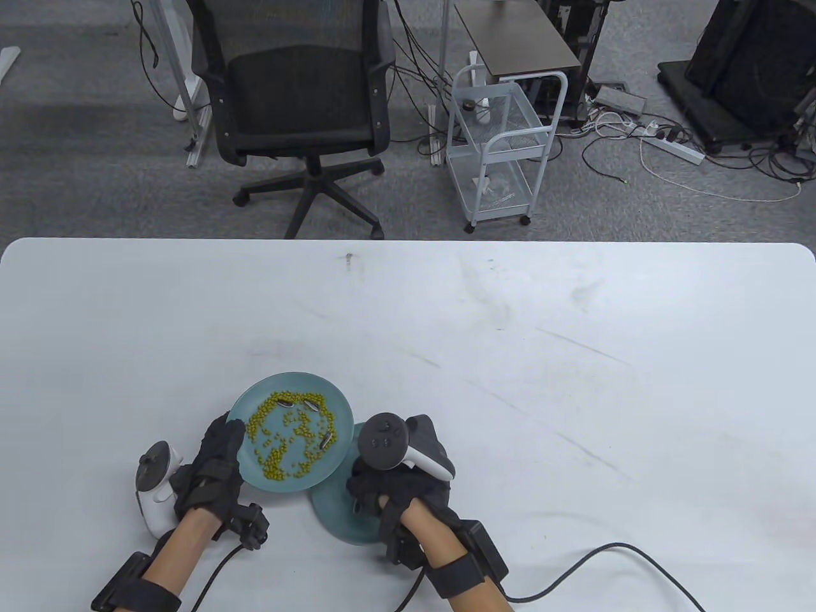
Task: Pick sunflower seeds with hand pinch into plate
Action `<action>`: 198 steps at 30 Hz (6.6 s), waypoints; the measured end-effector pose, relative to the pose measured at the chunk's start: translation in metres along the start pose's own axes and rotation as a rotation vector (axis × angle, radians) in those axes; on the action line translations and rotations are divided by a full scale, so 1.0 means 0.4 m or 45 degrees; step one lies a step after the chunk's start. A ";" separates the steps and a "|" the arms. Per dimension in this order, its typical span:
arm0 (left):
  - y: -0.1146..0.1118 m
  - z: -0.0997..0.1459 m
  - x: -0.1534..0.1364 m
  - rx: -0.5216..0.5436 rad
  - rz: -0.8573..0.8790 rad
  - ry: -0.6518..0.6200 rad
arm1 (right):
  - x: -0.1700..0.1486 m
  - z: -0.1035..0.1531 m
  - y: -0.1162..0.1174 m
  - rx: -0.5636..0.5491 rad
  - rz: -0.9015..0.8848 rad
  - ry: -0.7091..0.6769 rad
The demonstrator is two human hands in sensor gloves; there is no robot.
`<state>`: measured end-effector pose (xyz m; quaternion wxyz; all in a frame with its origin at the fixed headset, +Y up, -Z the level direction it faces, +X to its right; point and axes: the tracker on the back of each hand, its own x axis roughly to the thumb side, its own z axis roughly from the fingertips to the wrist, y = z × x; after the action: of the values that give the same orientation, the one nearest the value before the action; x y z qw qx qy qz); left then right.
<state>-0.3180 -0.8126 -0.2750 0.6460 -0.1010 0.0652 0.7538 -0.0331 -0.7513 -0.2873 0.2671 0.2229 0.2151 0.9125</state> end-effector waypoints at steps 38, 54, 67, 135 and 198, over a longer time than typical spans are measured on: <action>-0.061 0.017 -0.008 -0.132 -0.012 -0.004 | 0.064 0.076 -0.143 -0.379 -0.058 -0.084; -0.082 0.019 -0.018 -0.190 -0.030 0.010 | 0.155 -0.107 -0.123 -0.148 -0.040 -0.004; -0.102 0.021 -0.030 -0.238 -0.073 0.015 | 0.144 -0.127 -0.094 -0.069 0.063 0.036; 0.018 0.009 -0.010 0.109 -0.008 -0.025 | 0.018 -0.101 -0.083 -0.208 0.131 0.211; -0.029 0.009 -0.014 -0.030 -0.021 -0.017 | 0.028 -0.039 -0.184 -0.365 -0.020 0.174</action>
<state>-0.3060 -0.8154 -0.2698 0.6516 -0.1039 0.0512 0.7497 -0.0210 -0.6927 -0.3344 0.2880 0.1180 0.1019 0.9449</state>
